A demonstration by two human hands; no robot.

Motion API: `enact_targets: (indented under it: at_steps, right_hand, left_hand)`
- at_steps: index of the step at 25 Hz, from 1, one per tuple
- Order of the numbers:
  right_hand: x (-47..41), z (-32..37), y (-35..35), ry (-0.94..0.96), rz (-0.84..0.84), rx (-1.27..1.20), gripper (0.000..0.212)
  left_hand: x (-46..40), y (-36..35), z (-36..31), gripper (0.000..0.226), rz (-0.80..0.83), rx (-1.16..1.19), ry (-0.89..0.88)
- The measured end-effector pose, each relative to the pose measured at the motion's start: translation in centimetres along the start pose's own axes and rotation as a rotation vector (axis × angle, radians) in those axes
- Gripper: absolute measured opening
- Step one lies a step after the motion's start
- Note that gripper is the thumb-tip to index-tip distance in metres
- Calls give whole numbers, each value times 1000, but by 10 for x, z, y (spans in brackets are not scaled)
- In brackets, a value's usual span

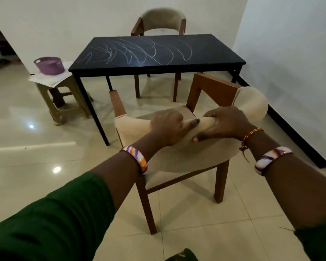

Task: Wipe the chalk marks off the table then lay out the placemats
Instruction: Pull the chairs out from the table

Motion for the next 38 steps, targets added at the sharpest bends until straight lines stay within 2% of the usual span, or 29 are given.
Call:
enact_targets:
  at_steps: [3, 10, 13, 16, 18, 20, 22, 26, 29, 32, 34, 36, 38]
  right_hand:
    - [10, 9, 3, 15, -87, 18, 72]
    - [57, 41, 1, 91, -174, 133, 79]
    - [78, 53, -4, 133, -208, 157, 89]
    - [87, 57, -4, 231, -251, 191, 80]
    - [86, 49, -2, 335, -206, 167, 76]
    - [84, 30, 1, 413, -199, 180, 90]
    - [82, 7, 5, 430, -260, 151, 100]
    - [80, -8, 7, 490, -453, 69, 88]
    - [80, -8, 10, 496, -508, 56, 85]
    - [78, -4, 10, 498, -473, 67, 88]
    - [76, 1, 9, 503, -381, 61, 90]
    - [72, -6, 9, 514, -267, 32, 85]
    - [68, -29, 15, 479, -226, -15, 86]
  left_hand:
    - [10, -1, -2, 56, -25, 26, 34]
    - [56, 7, -10, 45, -64, 48, 38]
    - [77, 9, -9, 44, -116, 61, 90]
    - [82, 7, -10, 46, -151, 30, 217]
    - [78, 4, -23, 48, -163, -6, 280]
    - [72, -1, -40, 50, -171, -28, 291]
    - [71, -2, -46, 50, -224, -1, 300]
    - [72, 3, -41, 47, -343, 78, 323]
    - [76, 7, -41, 48, -406, 103, 320]
    - [78, 11, -42, 52, -506, 116, 276]
    - [79, 13, -44, 51, -522, 108, 267]
    - [79, 14, -45, 48, -490, 84, 295]
    - [76, 11, -45, 47, -421, 60, 333]
Point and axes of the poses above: each hand's wrist, its own x-axis away from the middle knuckle, its own y-axis out of the back of the hand, z = x × y, the point moved 8 cm from there along -x, towards the middle knuckle, and after that the axes turned 2 degrees about x, right-handed, at the moved point
